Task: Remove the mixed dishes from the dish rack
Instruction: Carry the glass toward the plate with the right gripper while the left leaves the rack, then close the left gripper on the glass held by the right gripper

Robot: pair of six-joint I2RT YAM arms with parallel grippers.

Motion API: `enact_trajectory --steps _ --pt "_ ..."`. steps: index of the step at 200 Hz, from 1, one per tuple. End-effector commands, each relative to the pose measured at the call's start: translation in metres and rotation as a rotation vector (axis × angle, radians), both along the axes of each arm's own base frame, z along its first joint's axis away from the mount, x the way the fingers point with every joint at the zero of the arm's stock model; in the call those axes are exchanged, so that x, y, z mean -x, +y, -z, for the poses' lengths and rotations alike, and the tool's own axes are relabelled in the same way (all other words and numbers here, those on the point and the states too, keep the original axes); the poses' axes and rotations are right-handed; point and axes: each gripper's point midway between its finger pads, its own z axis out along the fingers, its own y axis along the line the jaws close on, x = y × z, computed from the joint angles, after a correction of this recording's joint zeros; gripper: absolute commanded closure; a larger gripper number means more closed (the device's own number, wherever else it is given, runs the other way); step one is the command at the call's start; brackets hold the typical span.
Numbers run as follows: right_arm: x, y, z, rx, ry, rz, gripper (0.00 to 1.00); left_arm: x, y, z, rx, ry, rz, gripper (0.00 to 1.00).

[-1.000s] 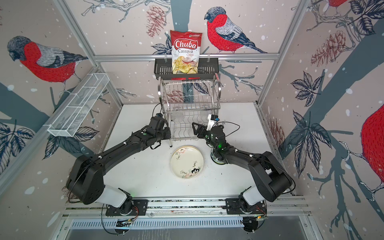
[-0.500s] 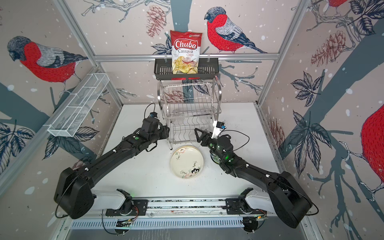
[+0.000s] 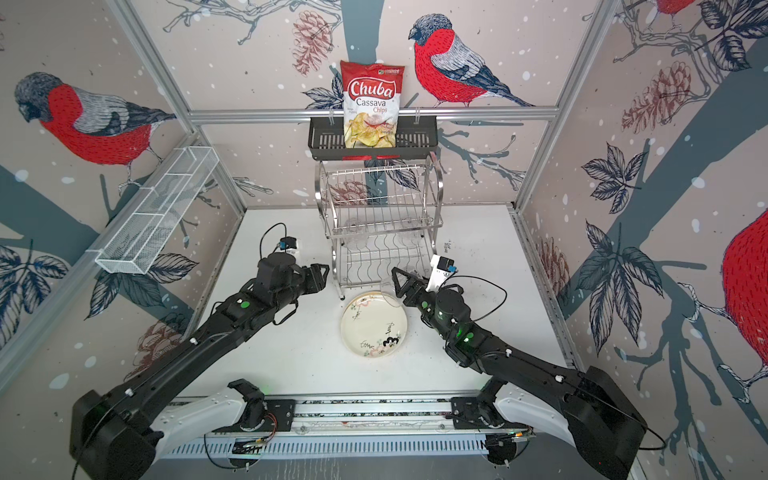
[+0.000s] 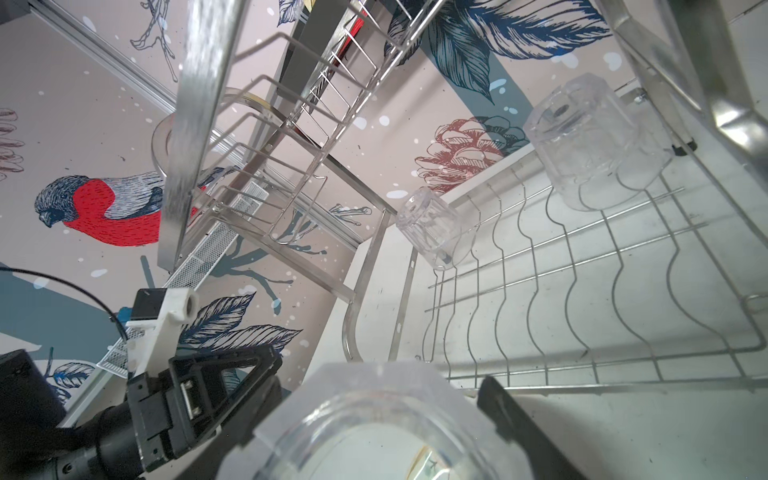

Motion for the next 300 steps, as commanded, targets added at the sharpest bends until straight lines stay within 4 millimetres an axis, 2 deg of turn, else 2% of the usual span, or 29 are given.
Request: enact_trajectory --steps 1,16,52,70,86,137,181,232,267,283,300 --pt "0.002 0.0 -0.003 -0.071 0.028 0.017 0.65 0.02 -0.016 -0.003 0.054 0.009 0.096 0.36" --pt "0.005 0.003 0.001 -0.099 0.061 0.019 0.65 0.039 -0.035 -0.008 0.086 -0.006 0.18 0.34" --pt "0.012 0.012 0.012 -0.208 0.162 0.001 0.66 0.094 -0.102 -0.021 0.163 -0.046 0.447 0.31" --pt "0.017 0.014 0.011 -0.271 0.185 -0.015 0.67 0.111 -0.123 -0.028 0.199 -0.058 0.524 0.31" --pt "0.021 0.015 0.011 -0.317 0.202 -0.021 0.67 0.118 -0.134 -0.031 0.225 -0.065 0.564 0.32" --pt "0.032 0.02 0.01 -0.384 0.231 -0.033 0.67 0.122 -0.152 -0.024 0.266 -0.043 0.611 0.48" --pt "0.035 0.023 0.008 -0.393 0.23 -0.037 0.67 0.123 -0.165 -0.016 0.304 -0.014 0.637 0.55" --pt "0.04 0.031 0.008 -0.392 0.233 -0.054 0.67 0.118 -0.178 -0.025 0.32 -0.026 0.655 0.8" --pt "0.043 0.033 0.009 -0.395 0.233 -0.068 0.67 0.116 -0.177 -0.027 0.317 -0.034 0.646 0.94" --pt "0.045 0.032 0.008 -0.397 0.232 -0.071 0.61 0.115 -0.175 -0.027 0.307 -0.038 0.638 1.0" --pt "0.047 0.028 0.009 -0.401 0.229 -0.062 0.43 0.116 -0.174 -0.026 0.304 -0.035 0.638 1.0"
